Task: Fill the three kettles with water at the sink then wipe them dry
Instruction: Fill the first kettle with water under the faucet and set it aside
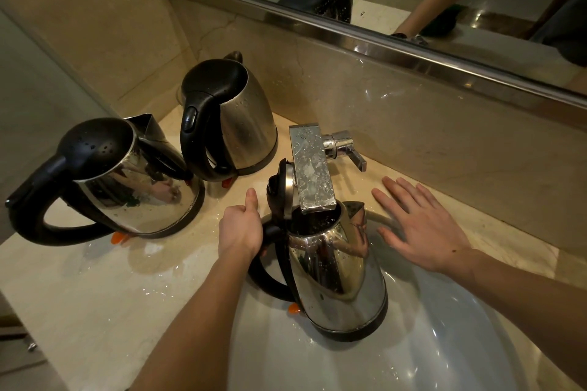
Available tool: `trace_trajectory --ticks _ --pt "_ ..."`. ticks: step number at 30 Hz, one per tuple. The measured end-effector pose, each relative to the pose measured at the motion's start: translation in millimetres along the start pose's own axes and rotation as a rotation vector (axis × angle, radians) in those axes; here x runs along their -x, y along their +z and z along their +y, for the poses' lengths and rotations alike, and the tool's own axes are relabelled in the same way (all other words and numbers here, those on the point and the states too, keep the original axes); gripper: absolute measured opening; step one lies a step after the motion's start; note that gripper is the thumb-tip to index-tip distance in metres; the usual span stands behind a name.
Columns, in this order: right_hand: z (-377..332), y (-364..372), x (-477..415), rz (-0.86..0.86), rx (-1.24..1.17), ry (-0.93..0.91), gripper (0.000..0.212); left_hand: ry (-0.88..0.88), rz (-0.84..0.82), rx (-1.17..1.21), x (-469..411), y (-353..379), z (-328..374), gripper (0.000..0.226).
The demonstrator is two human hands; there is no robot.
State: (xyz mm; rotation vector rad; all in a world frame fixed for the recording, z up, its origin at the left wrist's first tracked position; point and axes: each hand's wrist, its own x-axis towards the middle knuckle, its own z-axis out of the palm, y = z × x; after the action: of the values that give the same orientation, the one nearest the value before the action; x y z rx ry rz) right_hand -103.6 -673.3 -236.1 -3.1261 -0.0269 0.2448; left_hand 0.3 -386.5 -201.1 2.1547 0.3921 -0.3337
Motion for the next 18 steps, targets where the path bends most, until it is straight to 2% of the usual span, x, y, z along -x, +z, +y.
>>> trace_trajectory --ticks 18 --pt "1.5 2.3 0.1 0.010 0.005 -0.002 0.069 0.002 0.001 -0.011 -0.7 0.5 0.2 0.057"
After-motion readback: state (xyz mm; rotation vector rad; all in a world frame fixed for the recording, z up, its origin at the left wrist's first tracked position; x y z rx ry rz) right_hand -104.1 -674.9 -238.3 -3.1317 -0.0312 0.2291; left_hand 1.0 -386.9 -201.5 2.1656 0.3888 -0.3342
